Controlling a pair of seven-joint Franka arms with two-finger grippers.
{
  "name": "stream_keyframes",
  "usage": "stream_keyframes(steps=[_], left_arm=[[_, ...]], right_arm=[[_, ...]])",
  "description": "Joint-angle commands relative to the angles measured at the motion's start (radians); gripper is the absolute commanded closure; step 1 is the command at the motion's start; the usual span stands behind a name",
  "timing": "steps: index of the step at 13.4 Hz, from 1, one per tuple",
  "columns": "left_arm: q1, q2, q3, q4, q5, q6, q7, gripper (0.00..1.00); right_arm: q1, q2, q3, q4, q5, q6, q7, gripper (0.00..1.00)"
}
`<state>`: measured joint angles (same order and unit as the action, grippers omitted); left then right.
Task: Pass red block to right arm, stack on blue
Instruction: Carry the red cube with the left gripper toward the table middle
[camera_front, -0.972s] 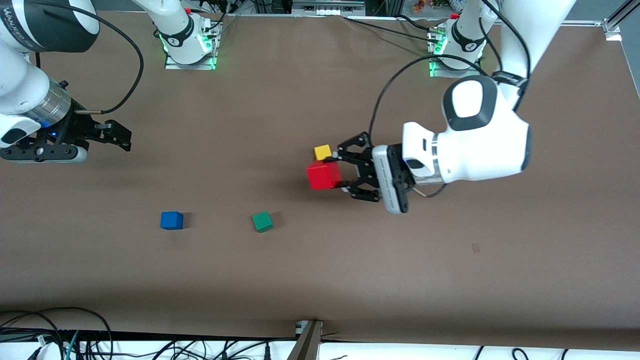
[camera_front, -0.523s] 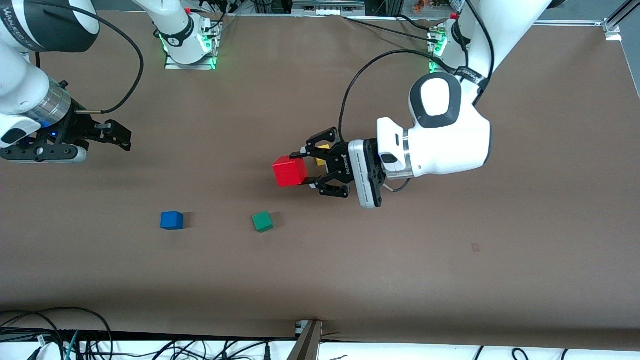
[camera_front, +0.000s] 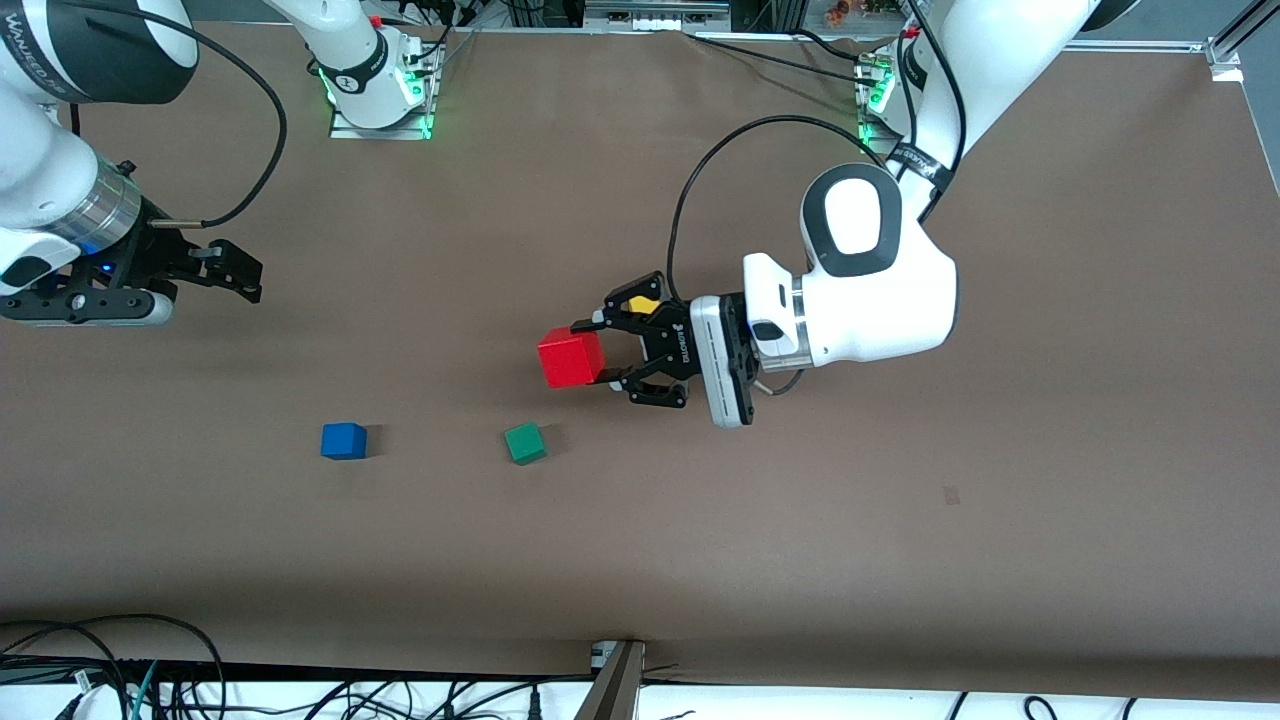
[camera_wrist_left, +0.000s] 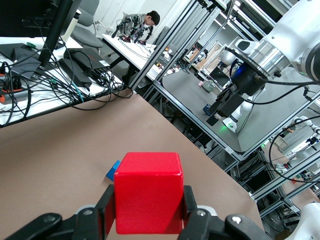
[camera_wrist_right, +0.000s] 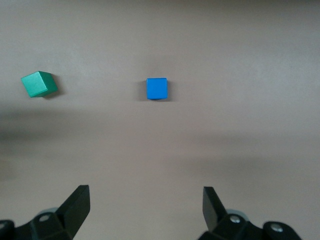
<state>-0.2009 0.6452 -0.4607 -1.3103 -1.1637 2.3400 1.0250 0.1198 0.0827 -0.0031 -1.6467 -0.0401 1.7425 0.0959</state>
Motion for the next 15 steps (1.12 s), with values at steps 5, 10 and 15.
stream_keyframes(steps=[5, 10, 15], left_arm=[[-0.008, 0.013, -0.001, 0.014, -0.155, 0.012, 0.147, 1.00], [-0.014, 0.016, -0.001, 0.013, -0.157, 0.012, 0.149, 1.00], [-0.018, 0.016, -0.001, 0.008, -0.157, 0.012, 0.150, 1.00]], right_arm=[[0.030, 0.011, 0.011, 0.021, -0.046, 0.031, 0.015, 0.00], [0.035, 0.058, 0.011, 0.041, 0.020, 0.074, -0.001, 0.00], [0.055, 0.095, 0.012, 0.044, 0.057, -0.038, -0.027, 0.00]])
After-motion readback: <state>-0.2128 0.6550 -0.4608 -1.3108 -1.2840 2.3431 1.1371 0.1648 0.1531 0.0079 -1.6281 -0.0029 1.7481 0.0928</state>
